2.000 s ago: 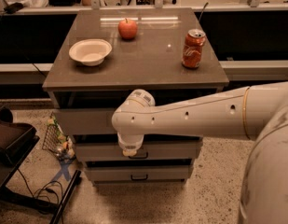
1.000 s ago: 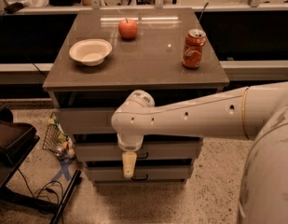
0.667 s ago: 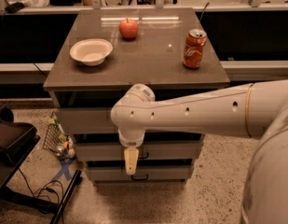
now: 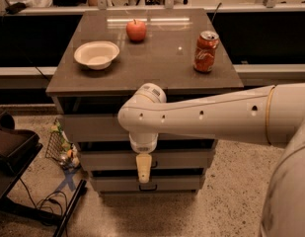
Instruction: Open top drawer
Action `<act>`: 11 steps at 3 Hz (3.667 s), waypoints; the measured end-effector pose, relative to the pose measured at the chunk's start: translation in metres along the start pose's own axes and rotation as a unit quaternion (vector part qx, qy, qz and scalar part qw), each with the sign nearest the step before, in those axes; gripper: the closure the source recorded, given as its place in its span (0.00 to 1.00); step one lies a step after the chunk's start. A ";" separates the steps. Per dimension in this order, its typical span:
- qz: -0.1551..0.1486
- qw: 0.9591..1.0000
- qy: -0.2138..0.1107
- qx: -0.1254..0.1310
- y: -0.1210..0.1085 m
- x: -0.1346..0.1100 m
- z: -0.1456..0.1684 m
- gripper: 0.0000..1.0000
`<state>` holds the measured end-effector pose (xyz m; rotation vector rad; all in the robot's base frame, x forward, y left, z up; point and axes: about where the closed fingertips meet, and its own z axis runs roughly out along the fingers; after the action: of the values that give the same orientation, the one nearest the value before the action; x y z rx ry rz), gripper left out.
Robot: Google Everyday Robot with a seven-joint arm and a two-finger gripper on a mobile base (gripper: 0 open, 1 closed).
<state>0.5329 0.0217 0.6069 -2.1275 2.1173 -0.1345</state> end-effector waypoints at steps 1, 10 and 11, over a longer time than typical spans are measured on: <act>0.002 1.000 -0.002 -0.004 0.003 0.002 0.012 0.17; 0.032 0.999 0.016 0.026 0.044 0.013 -0.018 1.00; 0.032 0.999 0.016 0.029 0.044 0.013 -0.022 1.00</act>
Offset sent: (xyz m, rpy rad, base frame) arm -0.0008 -0.0011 -0.0100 0.0031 0.0070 -0.0028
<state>0.4857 0.0073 0.6213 -2.0367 2.1703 -0.2218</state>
